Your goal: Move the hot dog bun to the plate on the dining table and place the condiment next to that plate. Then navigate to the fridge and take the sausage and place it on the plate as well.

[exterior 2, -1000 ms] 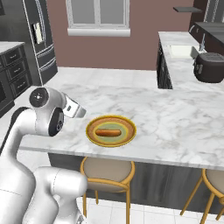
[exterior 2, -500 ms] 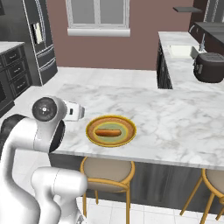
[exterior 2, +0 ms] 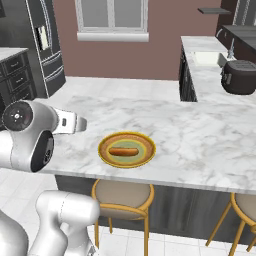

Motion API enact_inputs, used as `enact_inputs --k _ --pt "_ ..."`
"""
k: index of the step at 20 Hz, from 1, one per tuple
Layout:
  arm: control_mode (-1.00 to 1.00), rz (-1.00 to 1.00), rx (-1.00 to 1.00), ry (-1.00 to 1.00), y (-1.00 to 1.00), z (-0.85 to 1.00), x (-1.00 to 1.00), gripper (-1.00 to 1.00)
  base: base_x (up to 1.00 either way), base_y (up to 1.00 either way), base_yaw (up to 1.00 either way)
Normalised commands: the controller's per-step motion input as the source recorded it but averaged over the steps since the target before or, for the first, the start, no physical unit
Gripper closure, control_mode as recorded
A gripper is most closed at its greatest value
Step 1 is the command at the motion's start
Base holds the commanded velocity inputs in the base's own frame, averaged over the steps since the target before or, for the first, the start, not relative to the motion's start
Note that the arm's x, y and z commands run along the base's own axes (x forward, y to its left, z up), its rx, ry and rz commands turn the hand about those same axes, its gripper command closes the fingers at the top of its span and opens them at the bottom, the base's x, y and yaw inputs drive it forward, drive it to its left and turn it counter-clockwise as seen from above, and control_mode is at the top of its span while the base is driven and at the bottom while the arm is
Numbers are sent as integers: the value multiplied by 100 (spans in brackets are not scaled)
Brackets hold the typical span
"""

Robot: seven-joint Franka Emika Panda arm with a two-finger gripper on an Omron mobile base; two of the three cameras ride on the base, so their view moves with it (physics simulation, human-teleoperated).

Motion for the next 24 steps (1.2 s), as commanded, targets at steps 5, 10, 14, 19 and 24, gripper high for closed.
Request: enact_inputs --k 5,10,14,19,24 --pt "100 0 -2 1 0 -5 0 -100 -6 0 0" --pt "100 0 0 0 0 0 0 -100 -86 26 12" --pt "100 0 0 0 0 0 0 -100 -79 53 36" --pt "100 0 0 0 0 0 0 -100 -36 71 58" --pt "100 0 0 0 0 0 0 -100 -21 75 59"
